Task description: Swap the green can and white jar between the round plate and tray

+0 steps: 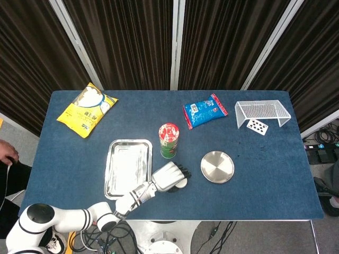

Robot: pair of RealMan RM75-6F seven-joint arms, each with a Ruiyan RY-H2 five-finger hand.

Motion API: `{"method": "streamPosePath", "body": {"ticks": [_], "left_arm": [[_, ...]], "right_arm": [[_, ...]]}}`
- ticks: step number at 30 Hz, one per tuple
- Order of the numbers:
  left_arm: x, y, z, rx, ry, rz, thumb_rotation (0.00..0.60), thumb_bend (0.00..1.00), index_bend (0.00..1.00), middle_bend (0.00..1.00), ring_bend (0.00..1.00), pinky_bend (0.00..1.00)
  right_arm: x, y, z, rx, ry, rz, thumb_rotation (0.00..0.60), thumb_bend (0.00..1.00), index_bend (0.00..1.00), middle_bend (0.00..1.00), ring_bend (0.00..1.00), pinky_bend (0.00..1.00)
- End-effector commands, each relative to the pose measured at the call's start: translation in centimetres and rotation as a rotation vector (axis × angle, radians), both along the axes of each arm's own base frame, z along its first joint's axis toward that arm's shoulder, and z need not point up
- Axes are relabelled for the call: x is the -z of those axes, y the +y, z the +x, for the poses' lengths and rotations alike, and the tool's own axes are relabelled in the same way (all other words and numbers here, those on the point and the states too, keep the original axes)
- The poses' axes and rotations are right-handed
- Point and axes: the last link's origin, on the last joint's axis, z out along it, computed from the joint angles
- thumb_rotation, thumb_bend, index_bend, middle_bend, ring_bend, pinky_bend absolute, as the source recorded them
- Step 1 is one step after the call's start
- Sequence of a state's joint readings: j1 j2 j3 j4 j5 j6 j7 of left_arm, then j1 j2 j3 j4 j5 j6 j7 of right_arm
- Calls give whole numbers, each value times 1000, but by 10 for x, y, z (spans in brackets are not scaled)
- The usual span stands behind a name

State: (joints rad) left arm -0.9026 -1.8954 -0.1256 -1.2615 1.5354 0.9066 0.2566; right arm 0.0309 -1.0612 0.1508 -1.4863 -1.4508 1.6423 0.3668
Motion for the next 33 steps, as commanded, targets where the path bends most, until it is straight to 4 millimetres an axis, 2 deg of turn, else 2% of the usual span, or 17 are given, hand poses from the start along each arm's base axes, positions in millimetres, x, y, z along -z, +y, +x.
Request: {"method": "streamPosePath", "body": {"ticks": [1,6,9,12,17,20,22,28,33], "left_arm": [[-2,0,-2,10,-6,11,600,171,301,339,375,565],[-12,-1,-7,14,-17,39,600,154,276,303,317,530],[-30,-3,-17,8,-19,80,600,142,276,302,317,527],[-57,-5,-36,-14,-6,155,600,136,284,304,317,527],[-100,-12,-81,-132,103,267,600,135,333,348,335,541],[-122,-8,-99,-233,140,324,600,126,379,398,384,553],[-138,0,-105,-292,131,383,600,108,374,384,385,544],[-173,38,-110,-448,100,514,600,46,272,318,329,491],[-190,56,-89,-439,-5,484,600,31,142,199,223,437]], "right_arm": [[0,0,1,-2,0,2,600,41,0,2,0,72],[1,0,2,-3,-1,1,600,42,0,1,0,72],[0,0,3,-4,-2,-2,600,42,0,1,0,72],[0,1,4,-5,1,-4,600,42,0,1,0,72],[-2,1,6,-8,0,-13,600,43,0,2,0,72],[-1,0,7,-12,1,-13,600,43,0,2,0,72],[0,0,8,-15,1,-10,600,43,0,2,0,72],[2,-2,11,-15,9,-4,600,43,0,0,0,72],[4,-3,11,-7,16,0,600,42,0,0,0,72]]}}
